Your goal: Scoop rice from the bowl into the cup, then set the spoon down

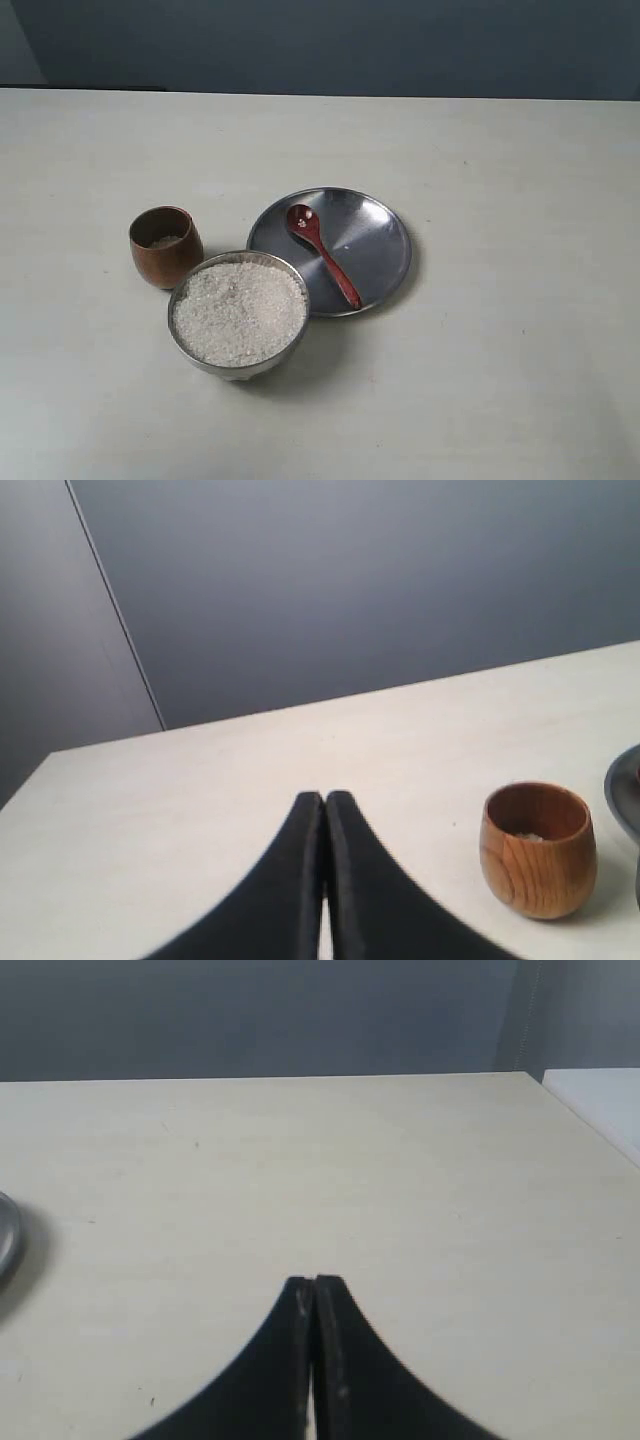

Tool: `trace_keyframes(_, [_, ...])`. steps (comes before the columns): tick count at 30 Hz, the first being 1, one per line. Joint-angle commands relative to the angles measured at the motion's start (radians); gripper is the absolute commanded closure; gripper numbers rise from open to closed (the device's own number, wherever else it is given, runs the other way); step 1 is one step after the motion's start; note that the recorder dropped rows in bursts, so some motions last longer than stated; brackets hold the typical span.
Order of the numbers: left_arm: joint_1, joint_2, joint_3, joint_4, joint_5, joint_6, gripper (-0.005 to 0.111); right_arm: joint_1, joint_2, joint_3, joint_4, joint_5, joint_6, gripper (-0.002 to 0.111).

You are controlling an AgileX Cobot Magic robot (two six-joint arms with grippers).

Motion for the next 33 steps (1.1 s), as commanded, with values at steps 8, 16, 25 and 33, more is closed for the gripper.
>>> trace_keyframes(8, [0.002,-0.002,0.120,-0.019,-0.009,-0.008,0.106,-0.006,-0.005,0.004,-0.001,-0.003,-0.007,0.108])
trace_keyframes(16, [0.002,-0.002,0.150,-0.034,0.007,-0.021,0.106,-0.006,-0.005,0.004,-0.001,-0.003,-0.007,0.108])
trace_keyframes(25, [0.002,-0.002,0.150,-0.016,0.007,-0.027,0.106,-0.006,-0.005,0.004,-0.001,-0.003,-0.007,0.108])
trace_keyframes(33, [0.002,-0.002,0.150,-0.016,0.007,-0.027,0.106,-0.006,-0.005,0.004,-0.001,-0.003,-0.007,0.108])
